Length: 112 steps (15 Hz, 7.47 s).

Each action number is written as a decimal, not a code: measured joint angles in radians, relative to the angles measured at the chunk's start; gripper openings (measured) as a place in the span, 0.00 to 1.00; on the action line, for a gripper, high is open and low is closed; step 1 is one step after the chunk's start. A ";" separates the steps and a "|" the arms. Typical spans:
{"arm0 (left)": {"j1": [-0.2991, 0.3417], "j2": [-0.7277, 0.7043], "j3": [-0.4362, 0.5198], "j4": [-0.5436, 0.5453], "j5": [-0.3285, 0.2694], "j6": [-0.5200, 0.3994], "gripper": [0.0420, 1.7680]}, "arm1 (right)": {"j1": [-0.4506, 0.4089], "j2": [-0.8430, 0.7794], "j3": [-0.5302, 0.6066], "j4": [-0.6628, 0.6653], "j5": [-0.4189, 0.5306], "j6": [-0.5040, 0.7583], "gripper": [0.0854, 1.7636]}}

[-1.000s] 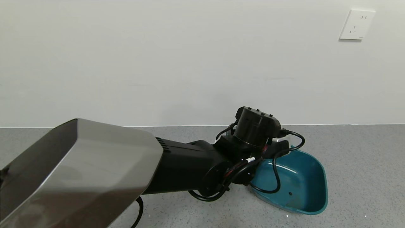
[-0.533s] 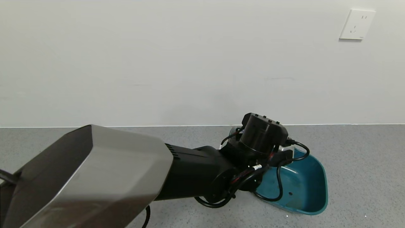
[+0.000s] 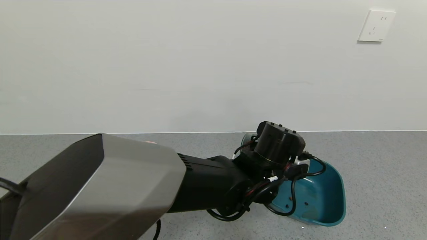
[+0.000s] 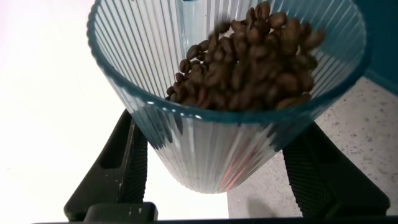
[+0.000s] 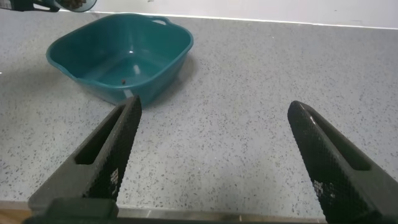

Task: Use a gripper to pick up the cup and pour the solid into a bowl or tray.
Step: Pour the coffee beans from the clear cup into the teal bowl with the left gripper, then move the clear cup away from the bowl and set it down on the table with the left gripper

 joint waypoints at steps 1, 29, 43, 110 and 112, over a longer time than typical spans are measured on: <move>-0.001 0.001 -0.001 0.000 0.016 0.019 0.71 | 0.000 0.000 0.000 0.000 0.000 0.000 0.97; -0.055 0.018 0.007 -0.034 0.144 0.184 0.71 | 0.000 0.000 0.001 -0.002 0.000 0.001 0.97; -0.080 0.026 0.008 -0.033 0.206 0.221 0.71 | 0.000 0.000 0.001 -0.002 0.000 0.000 0.97; 0.322 -0.062 0.514 -0.613 -0.404 -1.297 0.71 | 0.000 0.000 0.000 0.000 0.002 -0.006 0.97; 0.335 -0.031 0.499 -0.613 -0.416 -1.302 0.71 | 0.000 0.000 0.001 0.000 0.002 -0.006 0.97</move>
